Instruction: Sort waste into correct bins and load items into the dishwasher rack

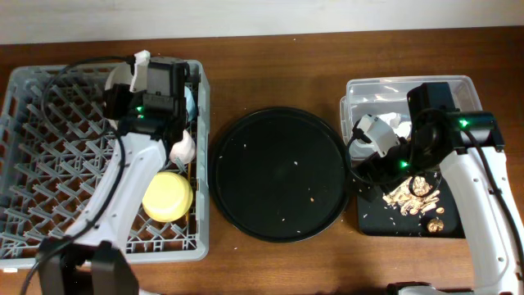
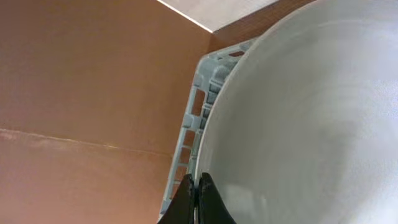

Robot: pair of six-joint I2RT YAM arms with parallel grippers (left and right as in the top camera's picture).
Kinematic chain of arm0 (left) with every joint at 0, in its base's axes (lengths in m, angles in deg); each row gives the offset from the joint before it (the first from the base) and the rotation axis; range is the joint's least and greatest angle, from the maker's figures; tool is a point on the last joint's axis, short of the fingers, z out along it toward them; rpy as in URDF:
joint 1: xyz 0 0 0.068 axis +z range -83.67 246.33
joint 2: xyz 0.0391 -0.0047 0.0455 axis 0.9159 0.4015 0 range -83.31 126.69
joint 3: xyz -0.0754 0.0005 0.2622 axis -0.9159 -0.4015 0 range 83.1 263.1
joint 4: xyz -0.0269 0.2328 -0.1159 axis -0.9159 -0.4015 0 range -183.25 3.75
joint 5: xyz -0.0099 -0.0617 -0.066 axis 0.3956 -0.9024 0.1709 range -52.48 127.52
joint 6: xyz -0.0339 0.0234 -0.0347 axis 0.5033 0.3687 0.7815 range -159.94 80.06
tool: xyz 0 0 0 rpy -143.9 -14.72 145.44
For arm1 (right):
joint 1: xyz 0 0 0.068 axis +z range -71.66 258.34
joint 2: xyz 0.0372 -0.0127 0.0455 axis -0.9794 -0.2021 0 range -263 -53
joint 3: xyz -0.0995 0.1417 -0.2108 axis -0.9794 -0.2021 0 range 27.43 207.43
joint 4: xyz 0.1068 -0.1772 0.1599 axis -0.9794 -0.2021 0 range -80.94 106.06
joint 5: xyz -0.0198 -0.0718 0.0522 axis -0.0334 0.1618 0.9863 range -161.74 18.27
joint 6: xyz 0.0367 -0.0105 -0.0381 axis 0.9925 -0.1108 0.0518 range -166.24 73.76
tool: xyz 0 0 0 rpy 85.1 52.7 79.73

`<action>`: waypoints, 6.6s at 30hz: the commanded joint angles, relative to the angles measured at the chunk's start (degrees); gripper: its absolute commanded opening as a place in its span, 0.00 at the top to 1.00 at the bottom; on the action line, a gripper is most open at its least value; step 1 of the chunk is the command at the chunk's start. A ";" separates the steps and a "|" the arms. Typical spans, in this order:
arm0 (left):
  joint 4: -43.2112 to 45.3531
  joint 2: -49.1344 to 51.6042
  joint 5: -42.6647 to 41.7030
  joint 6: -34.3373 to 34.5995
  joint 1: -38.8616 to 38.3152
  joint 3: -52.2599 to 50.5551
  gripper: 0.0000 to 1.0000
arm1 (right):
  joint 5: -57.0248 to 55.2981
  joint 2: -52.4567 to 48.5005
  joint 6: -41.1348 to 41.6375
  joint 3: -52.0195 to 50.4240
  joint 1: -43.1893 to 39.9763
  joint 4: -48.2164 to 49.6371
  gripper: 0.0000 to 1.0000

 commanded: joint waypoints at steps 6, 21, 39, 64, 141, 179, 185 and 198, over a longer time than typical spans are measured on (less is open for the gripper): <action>20.24 5.60 10.25 -18.21 2.56 -0.20 1.00 | -0.09 0.28 -0.55 0.13 -0.13 -0.04 0.01; 23.23 5.57 4.50 -17.88 2.49 -0.39 1.00 | -0.09 0.28 -0.55 0.13 -0.13 -0.04 0.01; 21.88 5.51 -0.26 -21.22 0.48 -0.68 1.00 | -0.09 0.28 -0.55 0.13 -0.13 -0.04 0.01; -7.72 -18.95 -64.11 27.08 4.83 2.12 0.01 | -0.09 0.28 -0.55 0.13 -0.13 -0.04 0.01; -38.05 -68.32 -58.90 26.88 7.69 -5.40 0.01 | -24.24 80.98 27.36 -78.58 2.12 76.96 0.01; 21.88 -93.85 -56.72 21.79 10.10 -75.03 0.01 | -24.24 80.98 27.36 -78.58 2.12 76.96 0.01; 21.88 -93.85 -56.72 21.79 10.10 -75.03 0.01 | -24.24 80.98 27.36 -78.58 2.12 76.96 0.01; 21.88 -93.85 -56.70 21.79 10.10 -75.03 0.01 | -24.24 80.96 27.36 -78.58 2.12 76.96 0.01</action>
